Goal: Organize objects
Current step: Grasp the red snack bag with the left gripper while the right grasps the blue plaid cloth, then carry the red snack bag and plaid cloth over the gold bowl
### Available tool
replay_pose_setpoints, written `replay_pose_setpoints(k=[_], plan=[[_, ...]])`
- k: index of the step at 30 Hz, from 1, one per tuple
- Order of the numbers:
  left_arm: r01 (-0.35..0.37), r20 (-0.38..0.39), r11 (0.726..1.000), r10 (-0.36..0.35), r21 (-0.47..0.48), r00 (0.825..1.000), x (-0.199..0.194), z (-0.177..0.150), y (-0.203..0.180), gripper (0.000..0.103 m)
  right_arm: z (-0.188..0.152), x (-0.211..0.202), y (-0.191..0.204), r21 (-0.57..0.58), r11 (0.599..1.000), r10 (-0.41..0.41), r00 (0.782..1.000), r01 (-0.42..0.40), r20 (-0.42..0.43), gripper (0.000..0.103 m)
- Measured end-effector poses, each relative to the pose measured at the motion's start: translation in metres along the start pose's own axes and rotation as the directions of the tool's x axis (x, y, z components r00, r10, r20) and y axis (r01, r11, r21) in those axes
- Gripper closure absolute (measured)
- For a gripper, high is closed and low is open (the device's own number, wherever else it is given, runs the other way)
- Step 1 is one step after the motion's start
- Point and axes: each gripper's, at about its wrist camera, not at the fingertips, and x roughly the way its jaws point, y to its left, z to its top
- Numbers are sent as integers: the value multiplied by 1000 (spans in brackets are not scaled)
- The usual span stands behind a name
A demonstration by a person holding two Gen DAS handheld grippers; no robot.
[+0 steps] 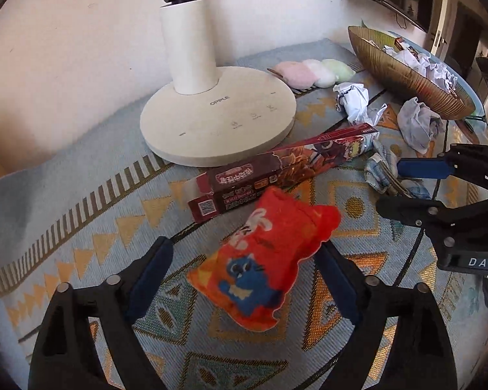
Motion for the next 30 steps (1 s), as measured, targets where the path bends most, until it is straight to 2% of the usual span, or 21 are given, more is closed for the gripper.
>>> replay_pose_setpoints(k=[1, 2, 5, 6, 9, 13, 16, 19, 21, 22, 24, 25, 26, 28, 30], plan=[[20, 7, 1000, -20, 7, 1000, -1, 1, -2, 43, -1, -1, 0, -5, 1000, 5, 1000, -5, 5, 66], [39, 9, 999, -40, 11, 999, -3, 2, -5, 51, -1, -2, 0, -5, 1000, 18, 1000, -18, 4, 75], [-18, 22, 1000, 18, 14, 1000, -7, -1, -13, 62, -6, -8, -3, -10, 998, 54, 999, -54, 2, 80], [-29, 22, 1000, 29, 4, 999, -10, -4, -14, 73, -10, -12, -4, -15, 997, 72, 997, -72, 7, 81], [-20, 19, 998, 21, -66, 1000, -27, -17, -15, 74, -27, -35, -8, -47, 992, 115, 992, -113, 43, 81], [-27, 27, 991, 31, -128, 999, -56, -50, -31, 74, -60, -65, -18, -66, 986, 158, 986, -154, 59, 81], [-11, -19, 982, 7, -191, 1000, -64, -74, -43, 74, -82, -77, -26, -75, 984, 165, 985, -161, 53, 81], [-47, 16, 975, 52, -216, 999, -74, -92, -55, 74, -97, -76, -33, -52, 982, 181, 983, -180, 24, 80], [-42, 30, 970, 51, -241, 998, -77, -98, -60, 74, -105, -75, -36, -44, 981, 189, 982, -188, 9, 76], [-57, 39, 969, 69, -242, 997, -76, -99, -63, 74, -108, -73, -36, -37, 983, 182, 983, -182, 1, 69], [-71, 56, 969, 86, -237, 995, -74, -99, -67, 74, -112, -75, -37, -20, 978, 206, 979, -206, 6, 53], [-77, 60, 968, 94, -237, 994, -73, -98, -68, 74, -113, -77, -38, -10, 975, 222, 975, -222, 11, 38], [-78, 65, 968, 96, -239, 993, -73, -98, -68, 74, -115, -79, -38, -4, 976, 219, 975, -219, 23, 29], [-70, 73, 966, 90, -248, 993, -73, -98, -66, 74, -119, -81, -35, -14, 982, 191, 981, -190, 37, 28], [-54, 79, 964, 77, -262, 994, -73, -100, -65, 74, -122, -79, -29, -27, 992, 121, 992, -120, 37, 30]])
